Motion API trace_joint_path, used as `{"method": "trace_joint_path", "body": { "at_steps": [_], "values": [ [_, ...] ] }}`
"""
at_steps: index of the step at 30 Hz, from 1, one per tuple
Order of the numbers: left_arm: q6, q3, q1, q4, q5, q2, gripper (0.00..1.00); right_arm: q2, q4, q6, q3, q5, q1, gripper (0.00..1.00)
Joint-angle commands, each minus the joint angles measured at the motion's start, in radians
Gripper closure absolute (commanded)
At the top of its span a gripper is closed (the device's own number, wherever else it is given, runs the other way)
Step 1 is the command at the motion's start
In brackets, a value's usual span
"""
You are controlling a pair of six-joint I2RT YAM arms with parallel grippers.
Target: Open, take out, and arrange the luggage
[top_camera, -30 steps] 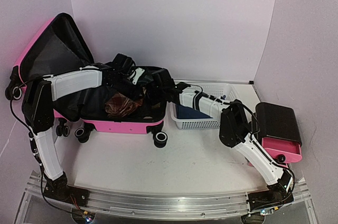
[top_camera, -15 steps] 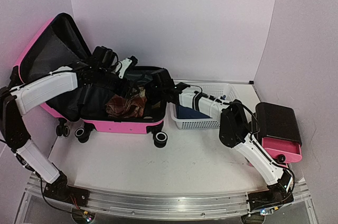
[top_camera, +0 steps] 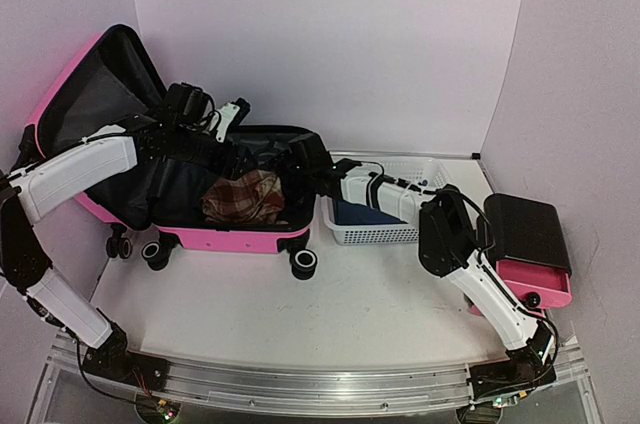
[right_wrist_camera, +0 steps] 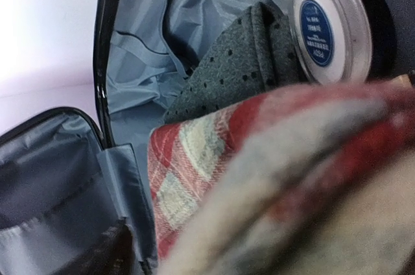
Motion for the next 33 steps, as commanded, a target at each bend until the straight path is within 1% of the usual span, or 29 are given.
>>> {"method": "trace_joint_path", "body": {
  "at_steps": [1,3,7,8,9,11,12,15,16,17,20,21,23,29,33],
  "values": [
    [-0.011,0.004,0.006,0.014,-0.004,-0.001,0.28,-0.13,0.068,-0.021,-0.039,-0.008,0.004,0.14],
    [-0.009,0.005,0.009,0.014,-0.01,0.004,0.28,-0.141,0.089,-0.032,-0.062,-0.015,0.004,0.12],
    [-0.013,0.007,0.013,0.014,-0.006,0.013,0.28,-0.161,0.119,-0.034,-0.088,-0.036,0.004,0.16],
    [-0.015,0.007,0.013,0.014,-0.006,0.015,0.28,-0.168,0.12,-0.036,-0.098,-0.041,0.004,0.2],
    [-0.015,0.008,0.013,0.014,-0.004,0.017,0.29,-0.181,0.122,-0.032,-0.114,-0.043,0.004,0.28],
    [-0.017,0.01,0.013,0.013,-0.002,0.021,0.29,-0.207,0.143,-0.019,-0.169,-0.033,0.004,0.48],
    [-0.017,0.012,0.013,0.014,0.0,0.023,0.29,-0.218,0.155,-0.012,-0.193,-0.028,0.004,0.52],
    [-0.02,0.019,0.012,0.014,0.003,0.03,0.29,-0.23,0.178,-0.015,-0.22,-0.019,0.004,0.52],
    [-0.02,0.02,0.012,0.014,0.005,0.03,0.29,-0.227,0.177,-0.013,-0.219,-0.017,0.005,0.55],
    [-0.021,0.022,0.013,0.014,0.006,0.031,0.29,-0.224,0.178,-0.006,-0.218,-0.016,0.005,0.59],
    [-0.021,0.023,0.013,0.014,0.004,0.026,0.3,-0.205,0.176,0.003,-0.194,-0.02,0.005,0.86],
    [-0.021,0.021,0.013,0.014,0.002,0.023,0.3,-0.198,0.176,0.008,-0.186,-0.024,0.005,0.93],
    [-0.02,0.017,0.014,0.014,-0.003,0.02,0.29,-0.192,0.175,0.01,-0.177,-0.027,0.004,1.0],
    [-0.021,0.009,0.014,0.014,-0.024,0.005,0.3,-0.194,0.173,-0.038,-0.156,-0.036,0.005,1.0],
    [-0.026,0.007,0.014,0.017,-0.054,-0.009,0.29,-0.206,0.164,-0.13,-0.121,-0.083,0.005,1.0]
  ]
}}
